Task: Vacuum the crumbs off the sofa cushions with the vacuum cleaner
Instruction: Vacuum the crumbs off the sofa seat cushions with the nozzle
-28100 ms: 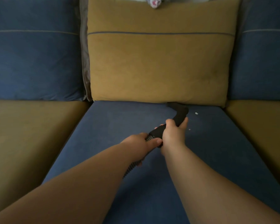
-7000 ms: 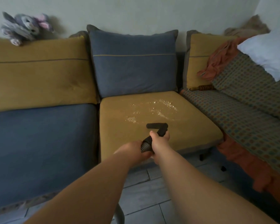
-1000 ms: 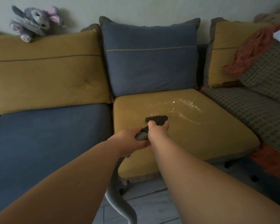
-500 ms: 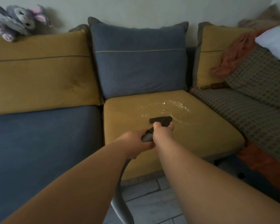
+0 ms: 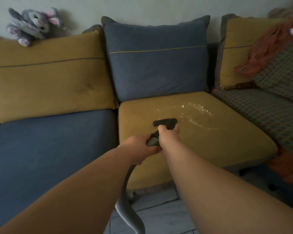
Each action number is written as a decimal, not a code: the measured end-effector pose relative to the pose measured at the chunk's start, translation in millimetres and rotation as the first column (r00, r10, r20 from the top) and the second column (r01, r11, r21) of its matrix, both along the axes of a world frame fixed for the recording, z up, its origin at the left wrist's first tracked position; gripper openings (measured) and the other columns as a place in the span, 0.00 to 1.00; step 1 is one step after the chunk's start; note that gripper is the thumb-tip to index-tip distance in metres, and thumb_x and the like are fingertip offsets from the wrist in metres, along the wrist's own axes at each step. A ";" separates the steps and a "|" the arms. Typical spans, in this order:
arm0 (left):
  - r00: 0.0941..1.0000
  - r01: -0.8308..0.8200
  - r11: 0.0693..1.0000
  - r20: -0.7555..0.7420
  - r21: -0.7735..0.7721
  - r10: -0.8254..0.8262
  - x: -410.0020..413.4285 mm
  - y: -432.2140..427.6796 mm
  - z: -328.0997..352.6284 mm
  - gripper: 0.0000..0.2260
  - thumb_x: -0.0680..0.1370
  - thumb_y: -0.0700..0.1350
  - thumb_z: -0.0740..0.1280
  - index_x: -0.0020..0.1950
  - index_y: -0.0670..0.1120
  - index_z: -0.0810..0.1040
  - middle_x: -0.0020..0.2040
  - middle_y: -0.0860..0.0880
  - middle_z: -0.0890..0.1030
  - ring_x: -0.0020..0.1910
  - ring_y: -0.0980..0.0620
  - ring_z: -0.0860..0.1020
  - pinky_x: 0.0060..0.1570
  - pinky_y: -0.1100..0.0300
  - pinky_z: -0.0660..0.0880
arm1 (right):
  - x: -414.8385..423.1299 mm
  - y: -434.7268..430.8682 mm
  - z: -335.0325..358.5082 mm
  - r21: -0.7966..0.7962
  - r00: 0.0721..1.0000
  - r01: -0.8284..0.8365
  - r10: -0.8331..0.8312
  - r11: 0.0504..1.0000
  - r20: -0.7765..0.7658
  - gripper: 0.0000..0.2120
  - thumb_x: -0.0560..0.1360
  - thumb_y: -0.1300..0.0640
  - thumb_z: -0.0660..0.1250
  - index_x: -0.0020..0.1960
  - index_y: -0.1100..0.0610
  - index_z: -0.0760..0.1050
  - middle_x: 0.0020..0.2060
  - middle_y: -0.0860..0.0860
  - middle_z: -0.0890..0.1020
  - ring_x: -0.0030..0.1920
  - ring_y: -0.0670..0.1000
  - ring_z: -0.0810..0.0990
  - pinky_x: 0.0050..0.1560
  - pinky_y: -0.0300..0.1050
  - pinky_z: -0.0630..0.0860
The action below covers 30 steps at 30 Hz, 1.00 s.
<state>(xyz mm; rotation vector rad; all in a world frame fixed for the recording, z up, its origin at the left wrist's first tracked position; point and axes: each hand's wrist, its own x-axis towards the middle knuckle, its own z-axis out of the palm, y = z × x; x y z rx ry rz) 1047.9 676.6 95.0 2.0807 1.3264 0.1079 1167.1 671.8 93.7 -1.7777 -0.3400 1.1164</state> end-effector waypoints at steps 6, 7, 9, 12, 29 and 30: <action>0.998 0.030 0.999 0.058 -0.037 -0.028 26.4 5.5 -7.8 0.22 0.74 0.59 0.67 0.67 0.57 0.70 0.39 0.49 0.79 0.30 0.53 0.78 0.28 0.62 0.78 | 25.4 -3.1 1.2 -0.007 0.995 0.084 -0.083 0.996 0.054 0.34 0.78 0.53 0.59 0.78 0.45 0.45 0.63 0.59 0.74 0.41 0.58 0.72 0.42 0.51 0.69; 0.997 0.043 0.998 0.061 -0.034 -0.041 35.2 4.8 -10.1 0.21 0.74 0.59 0.67 0.66 0.57 0.70 0.39 0.49 0.79 0.29 0.53 0.78 0.28 0.61 0.79 | 33.1 -5.1 0.7 -0.008 0.992 0.105 -0.104 0.994 0.068 0.34 0.78 0.53 0.59 0.78 0.45 0.45 0.63 0.59 0.74 0.40 0.57 0.71 0.42 0.51 0.69; 0.996 0.064 0.998 0.065 -0.016 -0.063 51.5 2.9 -14.6 0.21 0.74 0.59 0.67 0.65 0.56 0.71 0.37 0.50 0.78 0.27 0.54 0.78 0.27 0.61 0.78 | 47.7 -8.8 -1.5 -0.010 0.989 0.127 -0.126 0.992 0.083 0.33 0.78 0.52 0.59 0.78 0.45 0.45 0.64 0.59 0.74 0.44 0.60 0.72 0.44 0.53 0.70; 0.997 0.061 0.998 0.053 -0.001 -0.061 63.2 1.0 -19.7 0.22 0.74 0.60 0.67 0.65 0.55 0.70 0.37 0.50 0.78 0.26 0.55 0.77 0.25 0.63 0.76 | 59.3 -8.7 -6.1 -0.030 0.990 0.105 -0.102 0.994 0.094 0.33 0.79 0.51 0.59 0.78 0.45 0.46 0.65 0.59 0.73 0.54 0.63 0.75 0.50 0.55 0.73; 1.000 -0.024 1.000 0.011 0.015 0.023 33.2 14.2 -7.2 0.20 0.75 0.60 0.66 0.64 0.55 0.70 0.39 0.49 0.79 0.30 0.52 0.79 0.31 0.57 0.82 | 30.2 19.9 -3.6 -0.018 0.999 0.017 -0.017 1.000 0.041 0.34 0.77 0.51 0.59 0.78 0.43 0.46 0.65 0.59 0.73 0.49 0.61 0.75 0.43 0.52 0.72; 1.000 -0.008 1.000 0.018 0.020 0.007 39.2 13.0 -9.0 0.20 0.75 0.60 0.65 0.64 0.54 0.70 0.39 0.49 0.79 0.30 0.51 0.80 0.32 0.55 0.82 | 36.1 17.9 -4.2 -0.013 0.998 0.033 -0.032 0.999 0.060 0.34 0.77 0.51 0.59 0.78 0.43 0.47 0.64 0.59 0.74 0.44 0.59 0.74 0.40 0.50 0.71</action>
